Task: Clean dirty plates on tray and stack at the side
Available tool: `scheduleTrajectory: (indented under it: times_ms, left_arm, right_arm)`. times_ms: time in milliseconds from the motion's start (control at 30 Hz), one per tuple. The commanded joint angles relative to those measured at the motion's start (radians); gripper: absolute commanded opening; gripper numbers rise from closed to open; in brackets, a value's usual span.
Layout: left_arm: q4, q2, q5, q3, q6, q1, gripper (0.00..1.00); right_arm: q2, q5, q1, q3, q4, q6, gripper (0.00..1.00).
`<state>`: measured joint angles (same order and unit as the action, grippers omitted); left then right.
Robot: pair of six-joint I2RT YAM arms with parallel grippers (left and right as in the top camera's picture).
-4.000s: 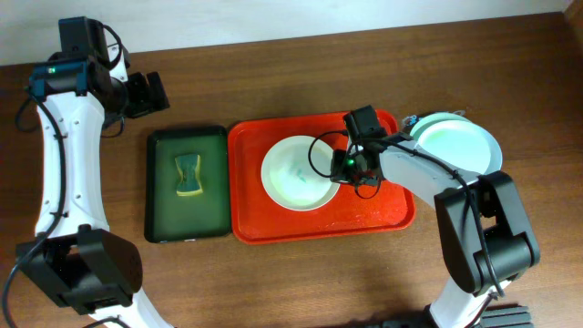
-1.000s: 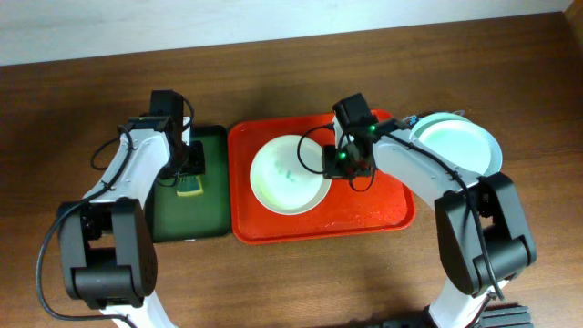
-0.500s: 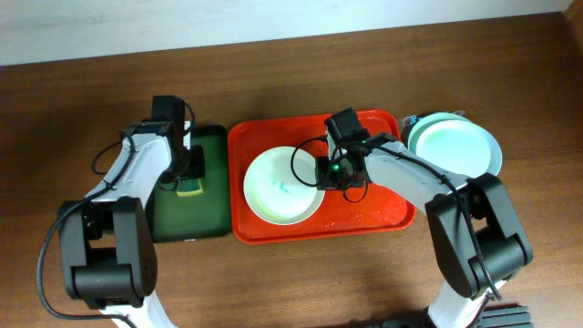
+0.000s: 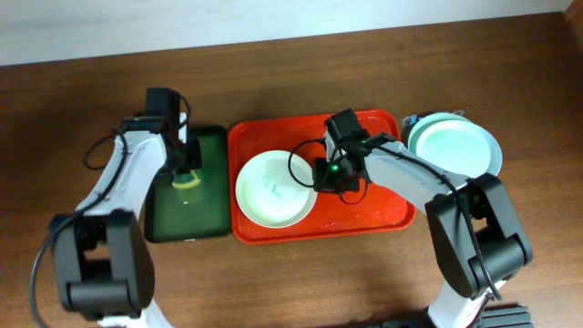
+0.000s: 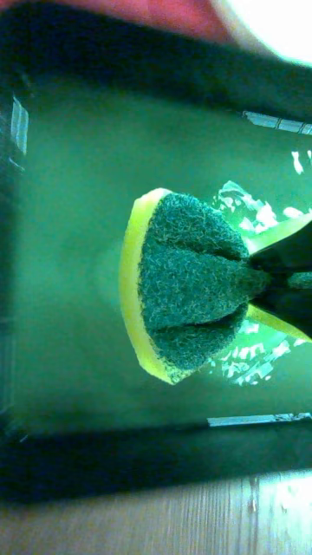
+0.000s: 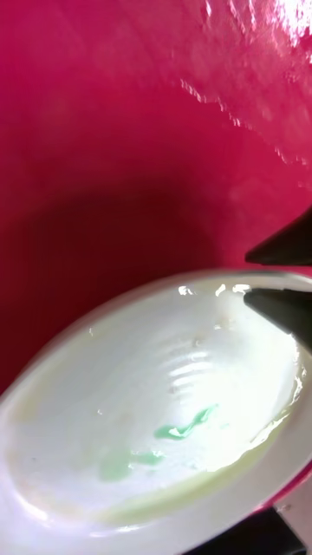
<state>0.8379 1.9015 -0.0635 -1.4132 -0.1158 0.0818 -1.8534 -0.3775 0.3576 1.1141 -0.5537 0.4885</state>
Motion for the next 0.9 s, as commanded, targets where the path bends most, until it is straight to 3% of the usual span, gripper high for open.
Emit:
scheduleTrajectory:
  times_ms: [0, 233, 333, 500, 700, 867]
  left_arm:
    - [0.024, -0.105, 0.044, -0.056, 0.023, -0.006, 0.00]
    - [0.151, -0.105, 0.128, -0.121, 0.053, 0.043, 0.00]
    - [0.174, -0.101, 0.224, -0.120, 0.052, 0.115, 0.00]
    - [0.173, -0.069, 0.243, -0.119, -0.012, 0.266, 0.00]
    - [0.108, 0.046, 0.205, -0.119, -0.086, 0.388, 0.00]
    - [0.041, 0.153, 0.099, -0.119, -0.086, 0.401, 0.00]
  right_arm:
    - [-0.007, -0.037, 0.017, -0.005, 0.012, 0.023, 0.34]
    - [-0.007, -0.002, 0.015, -0.005, 0.045, 0.022, 0.29]
    - [-0.007, 0.034, 0.015, -0.005, 0.030, 0.022, 0.12]
    - [-0.007, 0.034, 0.015, -0.005, 0.031, 0.022, 0.05]
    - [-0.007, 0.034, 0.015, -0.005, 0.031, 0.022, 0.04]
    - [-0.007, 0.034, 0.015, -0.005, 0.031, 0.022, 0.04]
